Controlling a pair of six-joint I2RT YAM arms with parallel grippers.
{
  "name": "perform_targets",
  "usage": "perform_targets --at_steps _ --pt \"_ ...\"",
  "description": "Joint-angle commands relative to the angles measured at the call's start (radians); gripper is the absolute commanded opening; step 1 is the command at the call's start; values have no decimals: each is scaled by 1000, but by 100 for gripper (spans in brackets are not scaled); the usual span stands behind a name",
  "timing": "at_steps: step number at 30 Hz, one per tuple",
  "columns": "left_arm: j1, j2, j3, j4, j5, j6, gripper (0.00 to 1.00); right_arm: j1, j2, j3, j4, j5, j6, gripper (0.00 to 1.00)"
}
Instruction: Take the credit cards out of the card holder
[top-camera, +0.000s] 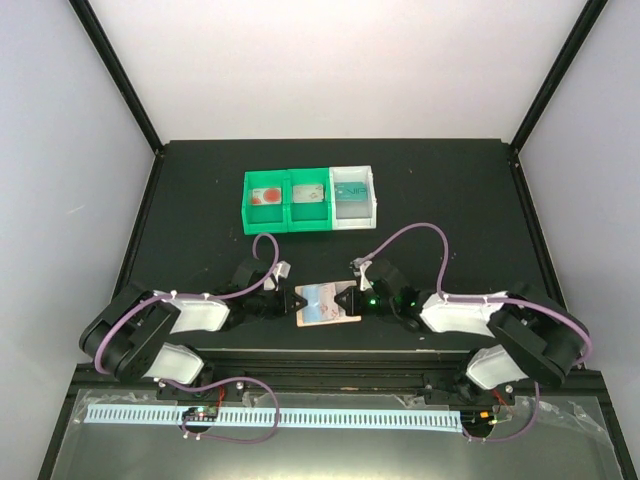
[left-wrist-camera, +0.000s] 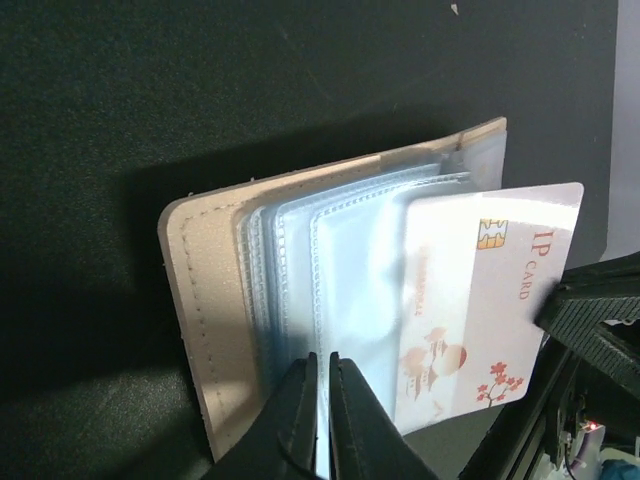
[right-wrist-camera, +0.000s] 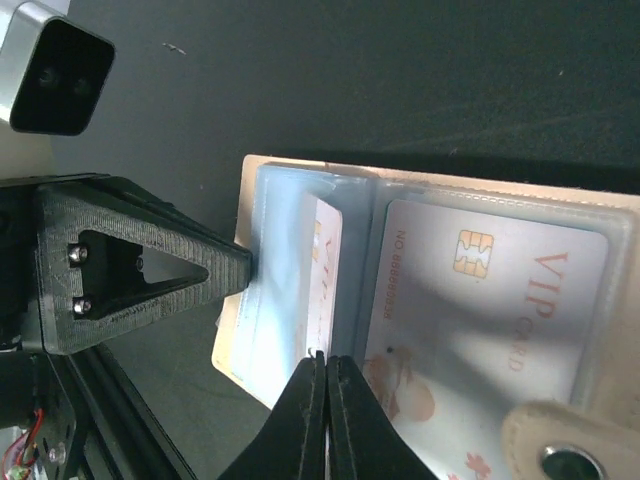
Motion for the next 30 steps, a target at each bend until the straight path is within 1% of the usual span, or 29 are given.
perform_targets --at_steps 1,4,6,9,13,16,20,22,26,30 --pt "-8 -53 -6 -11 -1 0 12 -8 -69 4 -101 49 -75 1" --pt "-10 -108 1 -46 -2 0 29 -8 -114 5 -146 60 -107 1" --pt "-12 -166 11 -82 -5 8 38 -10 -150 9 -179 62 -131 1" --pt "-15 -234 40 -155 3 42 49 -10 -218 23 -247 48 -180 1" --pt "-16 -309 83 -221 77 107 58 -11 -305 54 -354 -4 -254 1" --pt "-17 -342 92 -198 176 131 62 -10 -363 77 -442 -27 -298 1" --pt "-16 -385 87 -160 247 123 63 -11 -428 97 -512 -78 -337 1" --pt "-17 -405 88 -157 276 126 63 -10 -451 115 -542 -129 -363 1" --pt "-17 -455 102 -192 339 151 61 -10 -494 154 -613 -240 -422 1" --pt "-17 -519 119 -258 371 199 59 -10 -526 179 -653 -346 -465 1"
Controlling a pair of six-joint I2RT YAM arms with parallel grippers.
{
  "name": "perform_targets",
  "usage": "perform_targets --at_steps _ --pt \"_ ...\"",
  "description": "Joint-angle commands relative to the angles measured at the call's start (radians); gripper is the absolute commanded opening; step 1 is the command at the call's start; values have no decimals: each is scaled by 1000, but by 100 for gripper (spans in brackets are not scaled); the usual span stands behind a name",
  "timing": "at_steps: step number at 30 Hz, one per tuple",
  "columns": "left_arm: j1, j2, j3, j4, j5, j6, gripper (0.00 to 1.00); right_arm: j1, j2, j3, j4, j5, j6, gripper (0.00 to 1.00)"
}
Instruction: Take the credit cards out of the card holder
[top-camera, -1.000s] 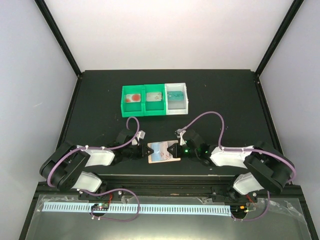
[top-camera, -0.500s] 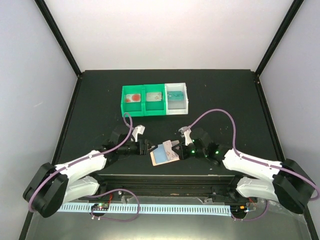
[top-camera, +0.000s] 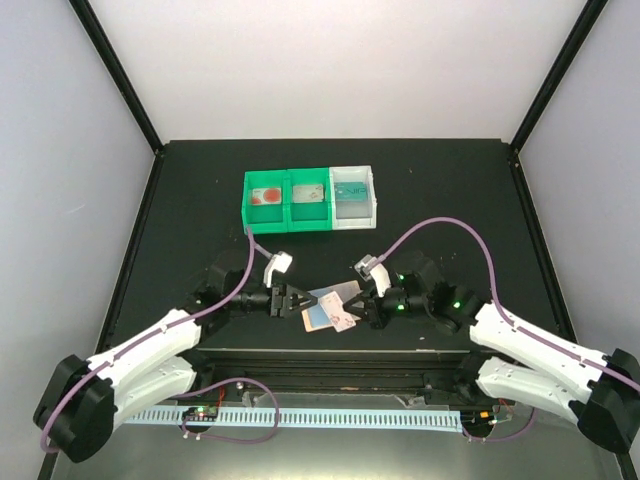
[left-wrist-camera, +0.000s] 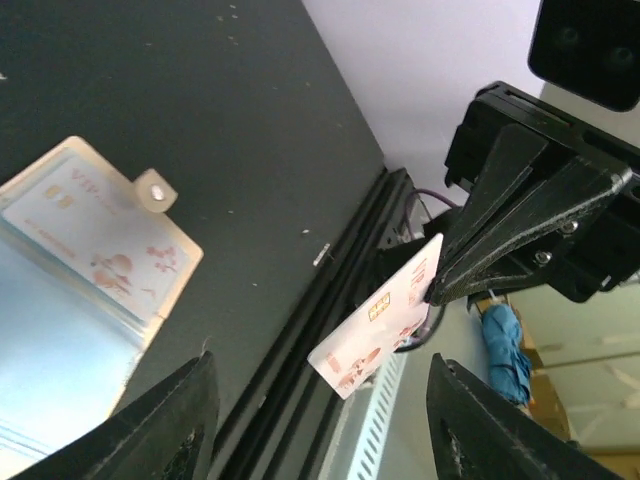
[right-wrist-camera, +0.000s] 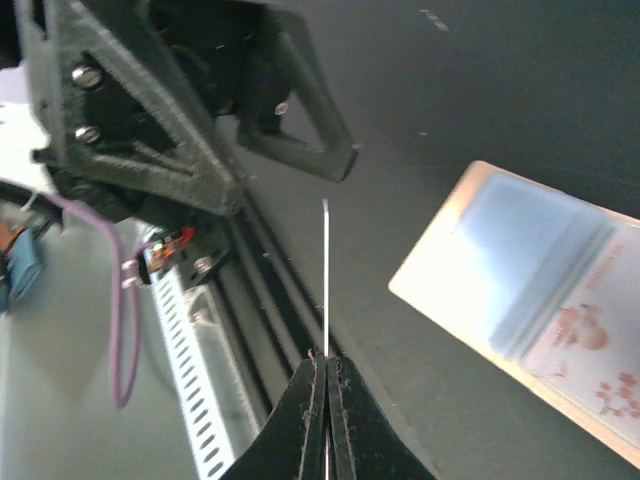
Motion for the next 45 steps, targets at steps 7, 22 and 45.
perform_targets --at_steps 7,22,45 --pt "-4 -117 65 -81 143 88 40 -5 -65 34 -32 -275 -76 1" --pt "-21 -157 19 41 222 27 45 -6 -55 19 40 -315 -31 1" --pt "-44 -155 19 61 231 26 2 -40 -51 17 71 -309 7 1"
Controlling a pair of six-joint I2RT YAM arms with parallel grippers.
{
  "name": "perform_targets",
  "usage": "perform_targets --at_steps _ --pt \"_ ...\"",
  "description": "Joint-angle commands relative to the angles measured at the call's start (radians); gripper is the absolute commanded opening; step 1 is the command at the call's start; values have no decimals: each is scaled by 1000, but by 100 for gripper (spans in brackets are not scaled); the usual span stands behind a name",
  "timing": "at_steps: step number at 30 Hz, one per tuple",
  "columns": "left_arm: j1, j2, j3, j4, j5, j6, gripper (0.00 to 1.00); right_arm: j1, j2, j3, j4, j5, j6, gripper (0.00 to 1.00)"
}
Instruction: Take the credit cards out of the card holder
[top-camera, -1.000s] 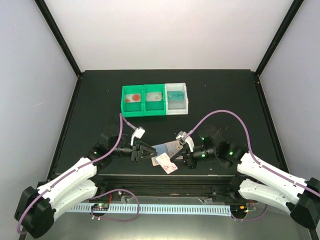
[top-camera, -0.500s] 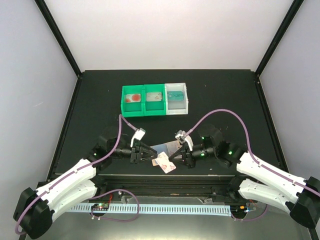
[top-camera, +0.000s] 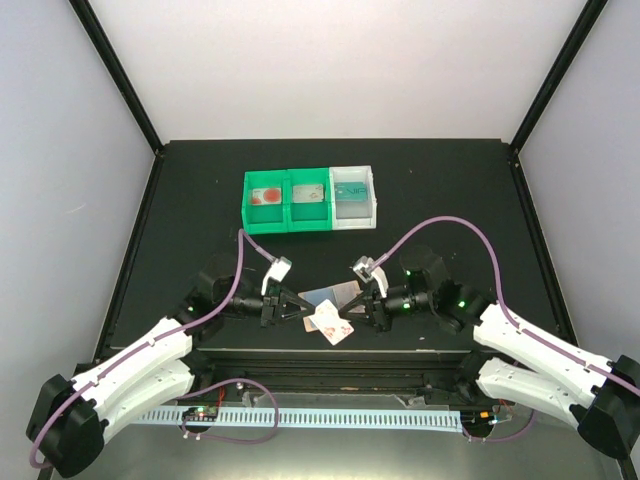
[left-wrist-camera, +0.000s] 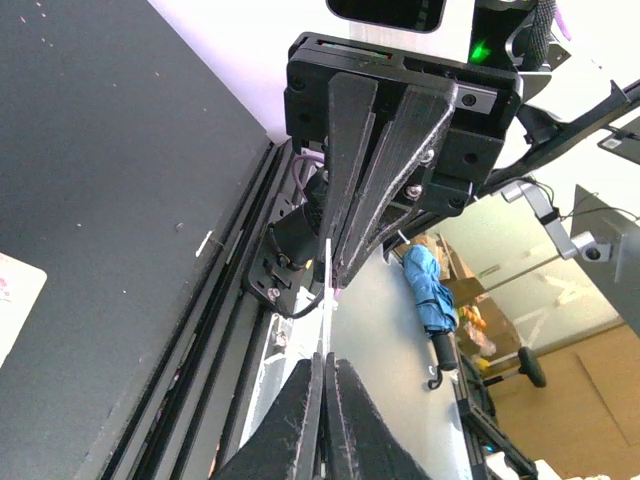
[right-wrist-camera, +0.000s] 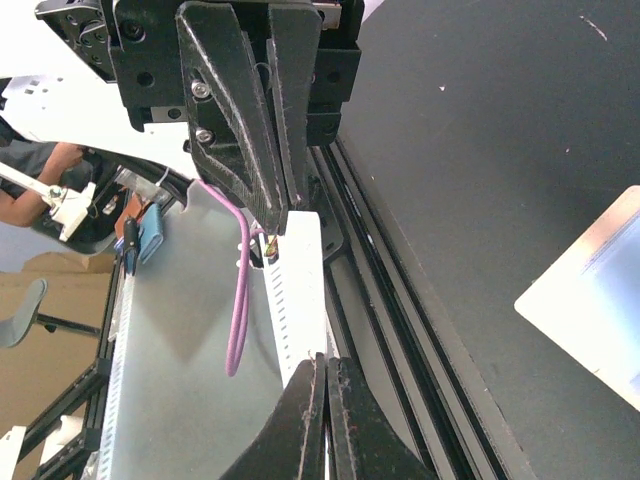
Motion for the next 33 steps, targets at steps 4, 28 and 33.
perform_targets --at_steps 4,28,33 --pt "-8 -26 3 33 21 12 1 -17 -14 -5 33 -19 11 1" --pt "0 -54 153 -242 -955 -12 2 -25 -158 -99 14 408 170 100" --pt "40 71 214 -208 -1077 7 2 -26 -156 -109 20 411 178 100"
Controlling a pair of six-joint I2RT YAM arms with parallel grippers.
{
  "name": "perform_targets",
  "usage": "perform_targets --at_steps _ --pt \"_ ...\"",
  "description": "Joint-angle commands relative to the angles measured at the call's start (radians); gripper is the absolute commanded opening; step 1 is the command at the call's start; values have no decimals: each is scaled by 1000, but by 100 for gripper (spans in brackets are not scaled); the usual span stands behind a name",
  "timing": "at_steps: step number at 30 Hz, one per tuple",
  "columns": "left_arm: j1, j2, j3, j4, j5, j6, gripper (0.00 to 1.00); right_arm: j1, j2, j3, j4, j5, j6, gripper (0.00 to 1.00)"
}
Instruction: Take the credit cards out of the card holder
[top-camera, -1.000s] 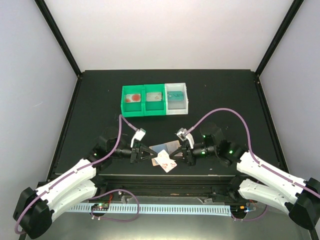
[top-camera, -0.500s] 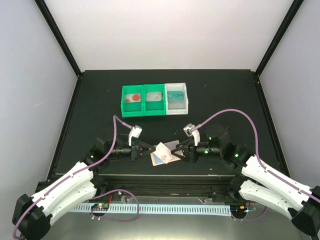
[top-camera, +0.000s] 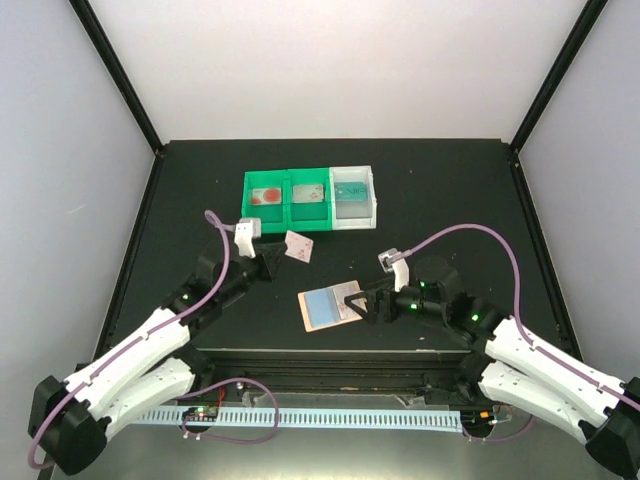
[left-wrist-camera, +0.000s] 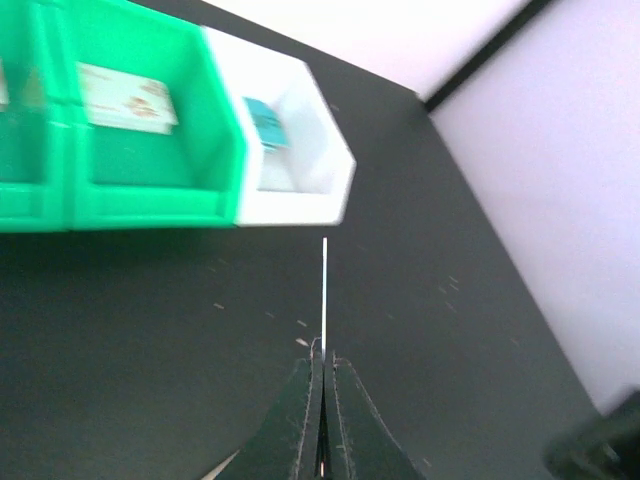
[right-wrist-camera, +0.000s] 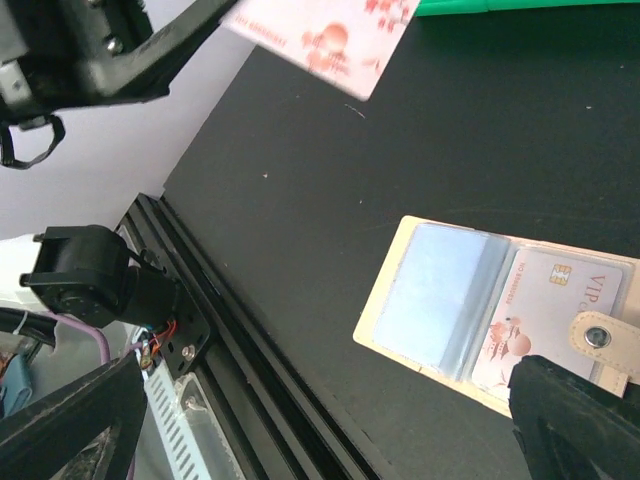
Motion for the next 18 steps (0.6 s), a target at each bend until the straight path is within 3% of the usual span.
perform_targets --at_steps 1,9,18 --pt "35 102 84 19 -193 13 2 -4 -13 -15 22 27 19 100" --pt "68 400 275 109 -305 48 2 -4 -30 -22 26 31 27 100" --pt "109 748 505 167 -314 -5 2 -6 -24 -7 22 18 30 100"
